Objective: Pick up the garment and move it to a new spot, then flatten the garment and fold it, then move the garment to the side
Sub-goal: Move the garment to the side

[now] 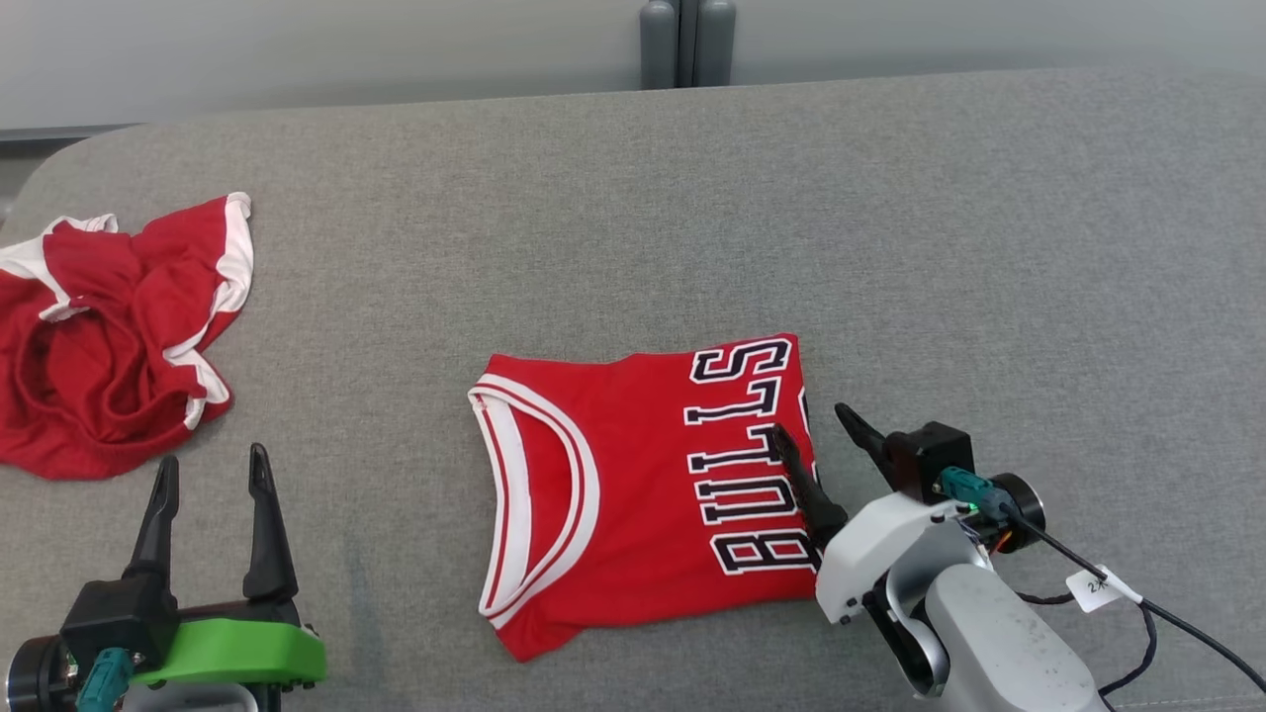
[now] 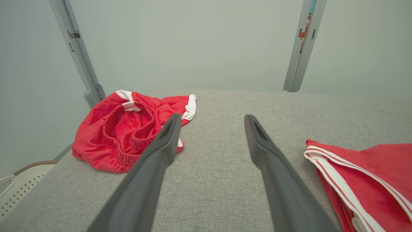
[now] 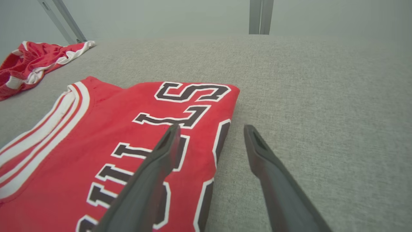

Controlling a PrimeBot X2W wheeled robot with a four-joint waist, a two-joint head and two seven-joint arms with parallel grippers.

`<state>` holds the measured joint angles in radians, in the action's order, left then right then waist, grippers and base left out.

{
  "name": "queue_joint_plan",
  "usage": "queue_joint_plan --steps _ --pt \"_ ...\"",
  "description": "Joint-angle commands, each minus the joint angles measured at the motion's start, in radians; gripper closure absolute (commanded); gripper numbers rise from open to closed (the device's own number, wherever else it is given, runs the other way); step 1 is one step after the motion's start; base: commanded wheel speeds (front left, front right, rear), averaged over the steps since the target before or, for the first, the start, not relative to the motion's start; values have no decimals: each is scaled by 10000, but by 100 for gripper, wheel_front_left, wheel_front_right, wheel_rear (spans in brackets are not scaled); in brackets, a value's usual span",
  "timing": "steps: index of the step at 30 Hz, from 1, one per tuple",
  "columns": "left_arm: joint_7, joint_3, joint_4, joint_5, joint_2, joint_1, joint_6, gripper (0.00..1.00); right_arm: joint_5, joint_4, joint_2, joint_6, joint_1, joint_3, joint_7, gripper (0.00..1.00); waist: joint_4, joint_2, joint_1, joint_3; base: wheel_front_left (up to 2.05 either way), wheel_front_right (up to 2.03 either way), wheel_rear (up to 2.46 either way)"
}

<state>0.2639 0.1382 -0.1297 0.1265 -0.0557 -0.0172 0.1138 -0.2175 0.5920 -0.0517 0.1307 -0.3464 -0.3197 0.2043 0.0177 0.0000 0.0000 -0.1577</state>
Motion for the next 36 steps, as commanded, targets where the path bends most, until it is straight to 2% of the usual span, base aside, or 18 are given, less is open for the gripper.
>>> queue_joint_plan --steps 1,4,7,19,24,25,26,27,32,36 --pt "1 5 -9 -60 10 -200 19 0 -87 237 -6 -1 -142 -67 44 0 88 0 0 -107 0 0 0" --pt "1 -11 -30 -40 22 -264 47 0 -449 750 1 -1 -253 -240 127 0 138 0 0 -180 0 0 0" --pt "1 -5 -39 -36 29 -293 69 0 -1338 1072 4 -1 -234 -671 162 0 148 0 0 -230 0 0 0" --pt "1 -72 -144 -81 46 -478 107 0 -3741 1873 21 1 -764 -2377 272 0 129 0 0 -391 0 0 0" --pt "1 -109 -164 -74 49 -520 130 0 -4204 2399 20 -1 -1131 -2893 329 0 145 0 0 -413 0 0 0" --pt "1 -114 -173 -71 50 -520 135 0 -4273 2543 19 -1 -1203 -2964 341 57 152 0 0 -414 0 0 0" --pt "1 -116 -179 -68 51 -519 137 0 -4313 2671 20 -1 -1245 -3034 356 86 154 0 0 -416 0 0 0" --pt "1 -109 -189 -66 50 -514 136 0 -4343 2829 20 -1 -1295 -3129 363 100 155 0 0 -419 0 0 0" --pt "1 -74 -199 -23 49 -442 148 0 -4205 3341 -2 -7 -1676 -3138 514 100 125 0 0 -391 0 0 0" --pt "1 -48 -106 31 50 -363 152 0 -3810 3222 -347 -13 -2162 -2988 591 100 51 0 0 -370 0 0 0"
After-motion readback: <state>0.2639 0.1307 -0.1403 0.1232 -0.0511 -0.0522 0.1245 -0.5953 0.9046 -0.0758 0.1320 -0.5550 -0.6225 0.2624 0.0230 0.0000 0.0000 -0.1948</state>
